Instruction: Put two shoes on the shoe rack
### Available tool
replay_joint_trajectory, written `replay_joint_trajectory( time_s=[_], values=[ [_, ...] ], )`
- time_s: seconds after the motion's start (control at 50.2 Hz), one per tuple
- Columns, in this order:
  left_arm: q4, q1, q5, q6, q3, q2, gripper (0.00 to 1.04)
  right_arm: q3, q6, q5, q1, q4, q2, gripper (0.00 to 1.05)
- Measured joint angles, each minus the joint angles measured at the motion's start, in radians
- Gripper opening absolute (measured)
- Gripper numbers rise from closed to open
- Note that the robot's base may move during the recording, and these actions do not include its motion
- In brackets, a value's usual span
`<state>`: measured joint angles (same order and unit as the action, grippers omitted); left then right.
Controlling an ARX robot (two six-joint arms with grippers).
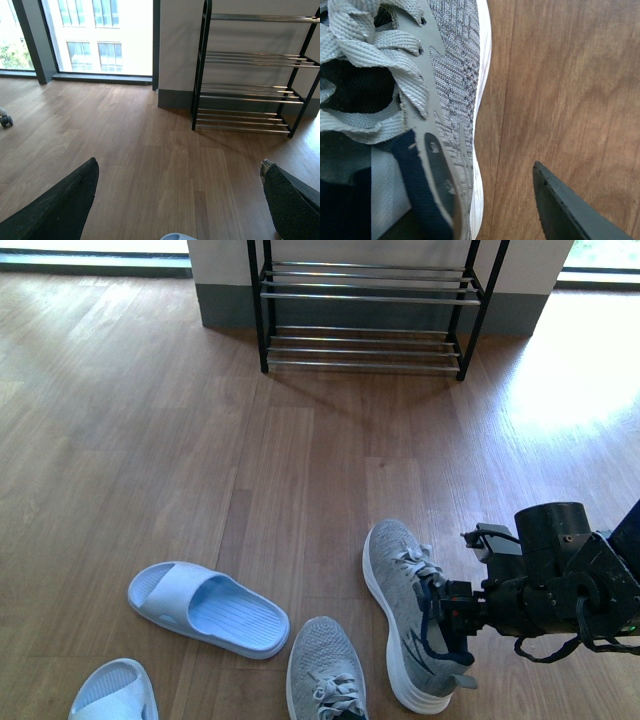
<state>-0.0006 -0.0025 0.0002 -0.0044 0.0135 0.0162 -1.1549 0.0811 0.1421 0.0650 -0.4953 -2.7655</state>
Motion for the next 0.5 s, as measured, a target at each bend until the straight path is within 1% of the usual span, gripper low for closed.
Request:
replay_joint_trajectory(
  time_s=[0.04,0.12,0.139,0.219,0.378,0.498],
  values=[
    [0.0,0.0,0.0,0.0,0.0,0.0,0.95,0.003,0.0,-0.005,0.011,0.008,0.005,0.34],
    [0.0,0.0,0.0,0.0,0.0,0.0,0.95,0.005,0.002,-0.008,0.034,0.024,0.014,0.2],
    [0.0,0.0,0.0,0.0,0.0,0.0,0.95,0.005,0.005,-0.008,0.044,0.034,0.02,0.15],
    [0.0,0.0,0.0,0.0,0.0,0.0,0.95,0.011,0.006,-0.014,0.078,0.073,0.048,0.01],
    [0.0,0.0,0.0,0.0,0.0,0.0,0.95,0.068,-0.025,-0.031,0.151,0.103,0.147,0.01],
    [0.0,0.0,0.0,0.0,0.0,0.0,0.95,0.134,-0.106,-0.047,0.209,0.105,0.262,0.01]
  ],
)
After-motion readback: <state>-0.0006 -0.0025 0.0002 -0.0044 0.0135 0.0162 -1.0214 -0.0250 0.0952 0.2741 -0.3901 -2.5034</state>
